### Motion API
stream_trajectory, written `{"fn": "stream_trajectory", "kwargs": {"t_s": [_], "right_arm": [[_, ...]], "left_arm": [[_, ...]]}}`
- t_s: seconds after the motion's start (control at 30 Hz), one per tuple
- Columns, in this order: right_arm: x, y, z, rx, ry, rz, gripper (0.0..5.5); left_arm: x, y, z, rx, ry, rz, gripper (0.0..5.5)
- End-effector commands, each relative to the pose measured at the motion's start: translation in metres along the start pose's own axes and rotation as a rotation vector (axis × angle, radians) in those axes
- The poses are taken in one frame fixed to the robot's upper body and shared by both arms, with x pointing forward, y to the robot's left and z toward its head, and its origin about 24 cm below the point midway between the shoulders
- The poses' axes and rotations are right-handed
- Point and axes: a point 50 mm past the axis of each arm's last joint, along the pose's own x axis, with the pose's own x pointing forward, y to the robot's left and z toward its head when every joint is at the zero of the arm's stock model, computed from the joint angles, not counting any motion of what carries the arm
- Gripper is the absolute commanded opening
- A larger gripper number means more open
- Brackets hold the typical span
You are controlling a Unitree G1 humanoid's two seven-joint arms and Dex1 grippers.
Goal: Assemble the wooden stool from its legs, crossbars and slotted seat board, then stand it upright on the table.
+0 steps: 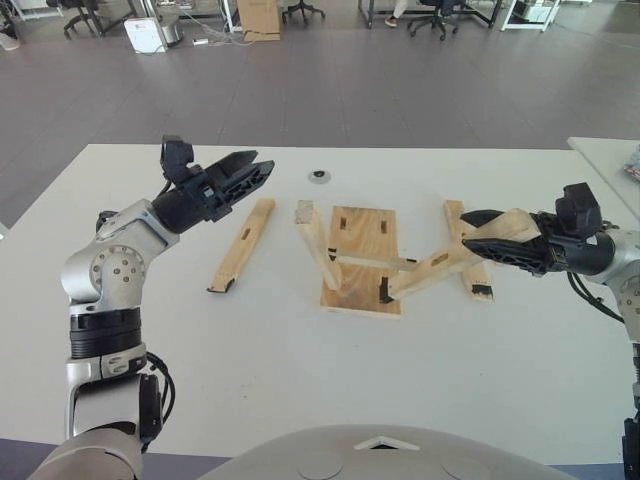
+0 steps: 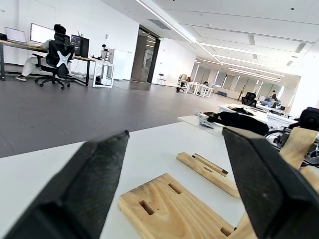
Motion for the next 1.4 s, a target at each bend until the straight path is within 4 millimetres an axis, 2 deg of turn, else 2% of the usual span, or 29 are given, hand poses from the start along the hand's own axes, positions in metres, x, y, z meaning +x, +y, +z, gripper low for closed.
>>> {"fn": "stream_trajectory", "kwargs": {"t_s": [0.03,0.27,0.47,0.6,0.63,0.7,0.77,0.83,0.9,0.97,1.03,1.27,1.4], "right_arm": [[0.000,-0.007,-0.001,-0.013,0.047,-0.012,2.07],[0.009,-0.012,0.013,-0.071,0.037,0.026,2.07],[0.019,-0.006,0.001,-0.062,0.117,0.113,2.07],[0.022,-0.010,0.002,-0.071,0.120,0.116,2.07],[0.024,-0.012,0.003,-0.078,0.118,0.112,2.07],[0.026,-0.014,0.004,-0.094,0.114,0.102,2.07],[0.028,-0.015,0.005,-0.101,0.118,0.101,2.07],[0.031,-0.016,0.007,-0.107,0.121,0.109,2.07],[0.037,-0.015,0.009,-0.116,0.122,0.131,2.07],[0.042,-0.013,0.009,-0.122,0.129,0.153,2.07],[0.047,-0.012,0.011,-0.124,0.137,0.166,2.07],[0.063,-0.015,0.021,-0.111,0.158,0.167,2.07],[0.066,-0.016,0.011,-0.091,0.199,0.165,2.07]], "left_arm": [[0.001,-0.001,0.000,0.002,0.017,-0.007,3.44],[0.000,-0.003,-0.005,-0.005,0.015,0.000,3.44],[0.001,-0.005,-0.008,-0.010,0.007,0.000,3.44],[0.003,-0.007,-0.012,-0.018,0.004,0.002,3.44],[0.004,-0.007,-0.019,-0.029,0.013,0.026,3.44],[0.002,-0.002,-0.050,-0.002,0.126,0.111,3.44],[-0.009,0.007,-0.094,0.108,0.372,0.177,3.44],[-0.023,0.010,-0.131,0.215,0.602,0.166,3.44],[-0.036,0.007,-0.167,0.283,0.799,0.120,3.44],[-0.038,-0.006,-0.191,0.273,0.843,0.070,3.44],[-0.032,-0.013,-0.198,0.256,0.809,0.053,3.44],[-0.023,-0.020,-0.202,0.253,0.748,0.056,3.44],[-0.018,-0.024,-0.203,0.263,0.734,0.037,3.44]]}}
